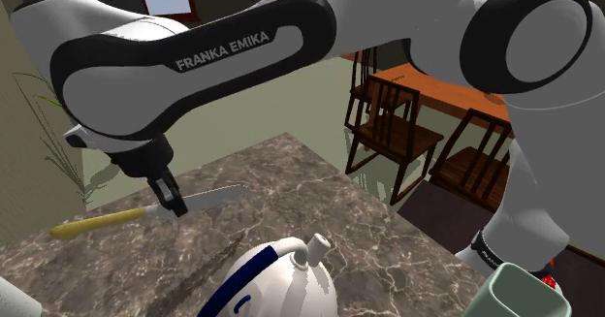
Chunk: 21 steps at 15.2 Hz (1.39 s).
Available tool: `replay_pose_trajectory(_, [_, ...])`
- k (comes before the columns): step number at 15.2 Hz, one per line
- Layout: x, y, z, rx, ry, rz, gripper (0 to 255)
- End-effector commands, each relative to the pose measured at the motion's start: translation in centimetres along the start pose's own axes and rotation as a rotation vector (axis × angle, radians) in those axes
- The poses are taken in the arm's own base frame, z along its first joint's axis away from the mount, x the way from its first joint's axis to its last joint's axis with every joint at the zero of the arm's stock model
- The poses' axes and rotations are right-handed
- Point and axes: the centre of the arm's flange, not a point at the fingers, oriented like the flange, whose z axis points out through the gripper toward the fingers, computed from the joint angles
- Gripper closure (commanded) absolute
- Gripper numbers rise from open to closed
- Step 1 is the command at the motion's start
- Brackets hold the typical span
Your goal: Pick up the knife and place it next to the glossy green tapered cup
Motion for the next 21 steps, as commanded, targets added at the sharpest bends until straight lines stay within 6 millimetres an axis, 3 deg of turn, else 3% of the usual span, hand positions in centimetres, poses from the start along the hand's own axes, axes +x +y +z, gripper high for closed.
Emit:
replay_pose_trajectory(1, [-0.1, -0.1, -1.1, 0.0, -0.001, 0.0, 255])
replay_pose_trajectory(21, [-1.2, -0.7, -11.6, 0.0, -0.001, 0.0, 255])
